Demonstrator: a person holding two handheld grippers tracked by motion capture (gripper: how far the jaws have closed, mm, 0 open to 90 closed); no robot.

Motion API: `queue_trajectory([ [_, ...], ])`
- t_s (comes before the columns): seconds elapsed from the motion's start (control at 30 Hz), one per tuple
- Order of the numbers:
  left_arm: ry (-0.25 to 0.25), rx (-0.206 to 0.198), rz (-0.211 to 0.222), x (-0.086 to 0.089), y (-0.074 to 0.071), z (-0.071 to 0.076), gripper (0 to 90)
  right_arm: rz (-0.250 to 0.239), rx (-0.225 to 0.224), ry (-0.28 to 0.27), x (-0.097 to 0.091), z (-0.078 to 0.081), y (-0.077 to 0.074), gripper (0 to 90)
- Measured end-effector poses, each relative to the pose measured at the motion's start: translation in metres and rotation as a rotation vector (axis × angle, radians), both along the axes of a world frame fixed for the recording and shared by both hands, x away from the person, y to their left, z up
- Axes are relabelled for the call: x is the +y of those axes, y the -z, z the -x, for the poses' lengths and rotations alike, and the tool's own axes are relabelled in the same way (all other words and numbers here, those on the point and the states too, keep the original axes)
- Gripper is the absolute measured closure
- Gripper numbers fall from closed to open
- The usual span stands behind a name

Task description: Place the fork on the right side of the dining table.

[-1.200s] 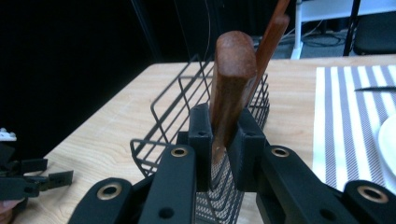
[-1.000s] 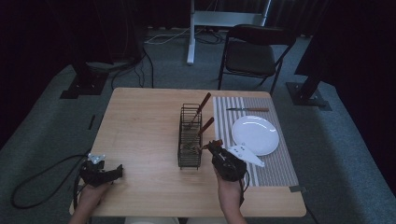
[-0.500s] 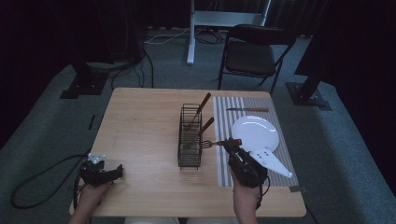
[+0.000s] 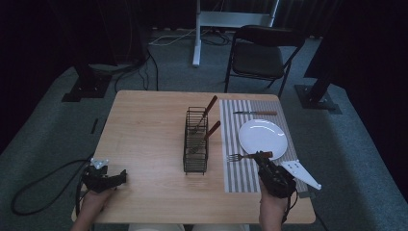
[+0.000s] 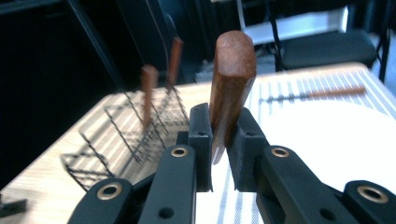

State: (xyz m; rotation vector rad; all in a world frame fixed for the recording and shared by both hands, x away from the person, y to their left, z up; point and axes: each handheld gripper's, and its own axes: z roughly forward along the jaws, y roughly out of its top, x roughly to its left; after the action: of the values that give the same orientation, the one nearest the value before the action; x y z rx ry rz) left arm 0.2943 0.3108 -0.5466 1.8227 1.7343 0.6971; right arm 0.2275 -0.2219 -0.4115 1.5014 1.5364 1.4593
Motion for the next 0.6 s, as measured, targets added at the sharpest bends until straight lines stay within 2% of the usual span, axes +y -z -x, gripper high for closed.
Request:
queue_trajectory([
  [0.17, -0.002, -0.002, 0.002, 0.000, 0.000, 0.000, 0.3, -0.059, 0.071, 0.016, -0.020, -0.008, 0.027, 80.9],
  [0.3, -0.001, -0.002, 0.002, 0.000, 0.000, 0.000, 0.3, -0.074, 0.108, 0.028, -0.028, -0.012, 0.039, 80.9],
  [0.33, -0.002, -0.002, 0.002, 0.000, 0.000, 0.000, 0.3, -0.080, 0.136, 0.034, -0.033, -0.014, 0.047, 80.8],
  [0.5, -0.002, -0.002, 0.002, 0.000, 0.000, 0.000, 0.2, -0.086, 0.166, 0.052, -0.040, -0.016, 0.056, 80.8],
  [0.53, -0.001, -0.002, 0.002, 0.000, 0.000, 0.000, 0.3, -0.111, 0.178, 0.060, -0.045, -0.016, 0.059, 80.8],
  [0.6, -0.001, -0.002, 0.002, 0.000, 0.000, 0.000, 0.3, -0.107, 0.187, 0.070, -0.048, -0.017, 0.062, 80.9],
])
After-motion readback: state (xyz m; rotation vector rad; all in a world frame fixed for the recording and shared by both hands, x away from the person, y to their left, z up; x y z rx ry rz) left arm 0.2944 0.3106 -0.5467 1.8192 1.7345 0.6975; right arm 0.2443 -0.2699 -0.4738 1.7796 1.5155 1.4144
